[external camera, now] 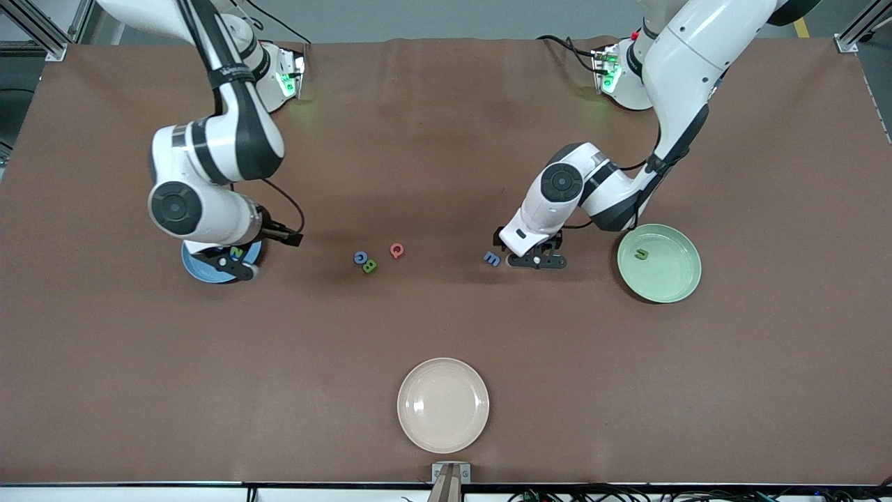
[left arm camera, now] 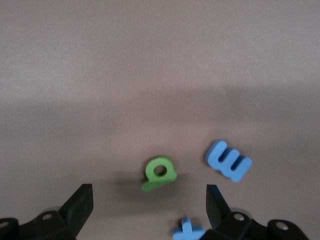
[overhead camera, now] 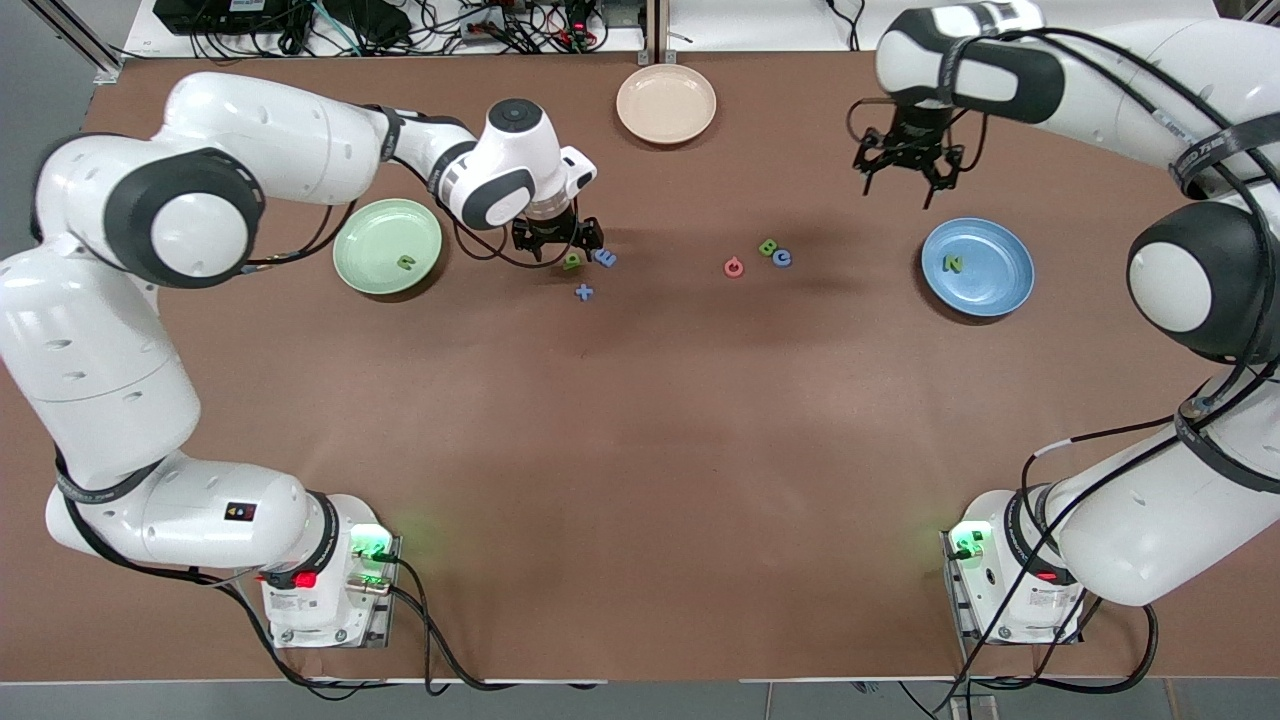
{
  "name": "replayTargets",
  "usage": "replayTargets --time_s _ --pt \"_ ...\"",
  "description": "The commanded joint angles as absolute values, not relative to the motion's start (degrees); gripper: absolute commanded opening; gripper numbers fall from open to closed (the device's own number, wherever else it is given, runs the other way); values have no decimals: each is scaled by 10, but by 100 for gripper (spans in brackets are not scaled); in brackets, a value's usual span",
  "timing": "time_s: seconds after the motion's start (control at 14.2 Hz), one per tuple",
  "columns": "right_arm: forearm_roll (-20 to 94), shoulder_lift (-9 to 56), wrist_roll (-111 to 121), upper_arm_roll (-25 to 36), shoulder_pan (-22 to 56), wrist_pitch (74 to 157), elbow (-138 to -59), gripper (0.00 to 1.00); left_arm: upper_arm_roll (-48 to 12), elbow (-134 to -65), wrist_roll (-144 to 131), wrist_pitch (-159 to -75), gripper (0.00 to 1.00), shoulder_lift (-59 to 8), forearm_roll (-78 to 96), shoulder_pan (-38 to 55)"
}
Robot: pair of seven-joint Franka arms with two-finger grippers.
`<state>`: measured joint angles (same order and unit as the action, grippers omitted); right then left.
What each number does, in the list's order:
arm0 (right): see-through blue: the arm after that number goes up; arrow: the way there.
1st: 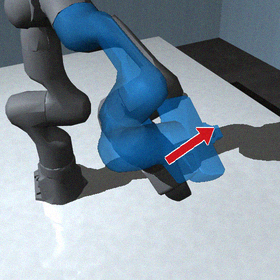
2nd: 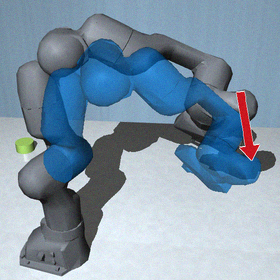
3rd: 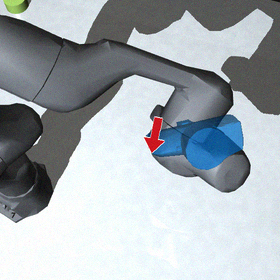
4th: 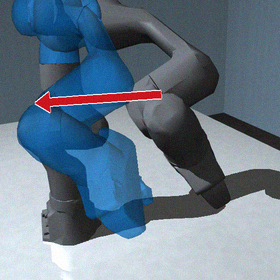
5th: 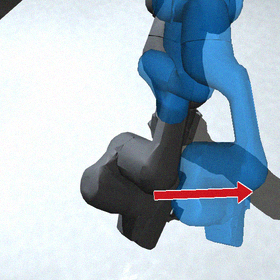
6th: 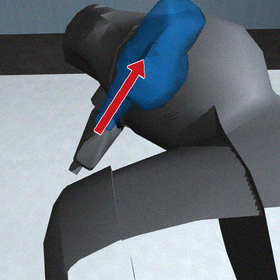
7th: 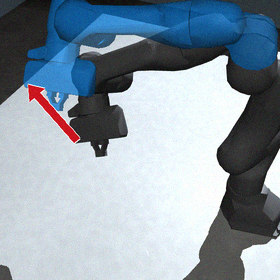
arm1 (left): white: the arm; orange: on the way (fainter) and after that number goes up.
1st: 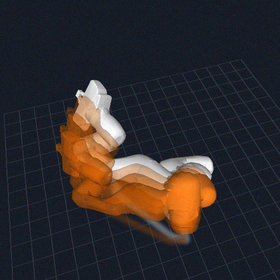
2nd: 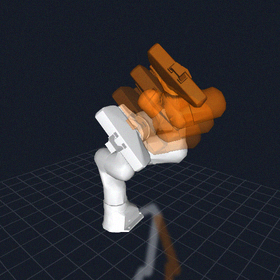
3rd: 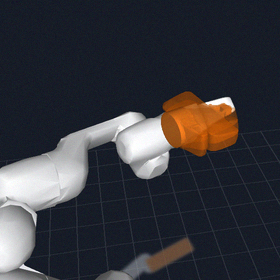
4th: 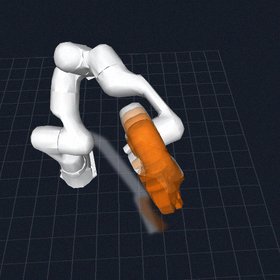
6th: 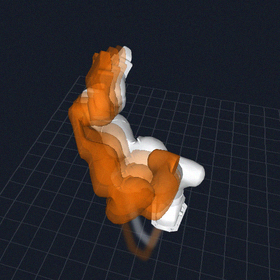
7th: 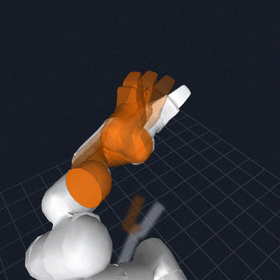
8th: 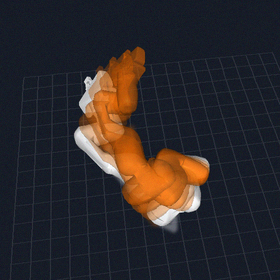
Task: Sort uppercase to blue plate, lowercase to green plate
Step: 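Move the left gripper to the q while the right gripper reaches the c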
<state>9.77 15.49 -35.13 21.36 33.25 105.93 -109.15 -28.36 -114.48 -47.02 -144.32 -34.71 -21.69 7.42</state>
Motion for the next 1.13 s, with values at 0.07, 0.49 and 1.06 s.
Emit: replayTargets --time_s 0.07,0.49,1.06 --pt "103 177 -326 210 293 1051 -1071 100 -256 -1106 -505 -1434 96 -376 -233 112" --pt "109 175 -566 206 338 1090 -1078 100 -256 -1112 -508 -1407 69 -373 -234 113" --pt "108 194 -810 205 440 1269 -1173 100 -257 -1114 -507 -1404 39 -368 -235 105"
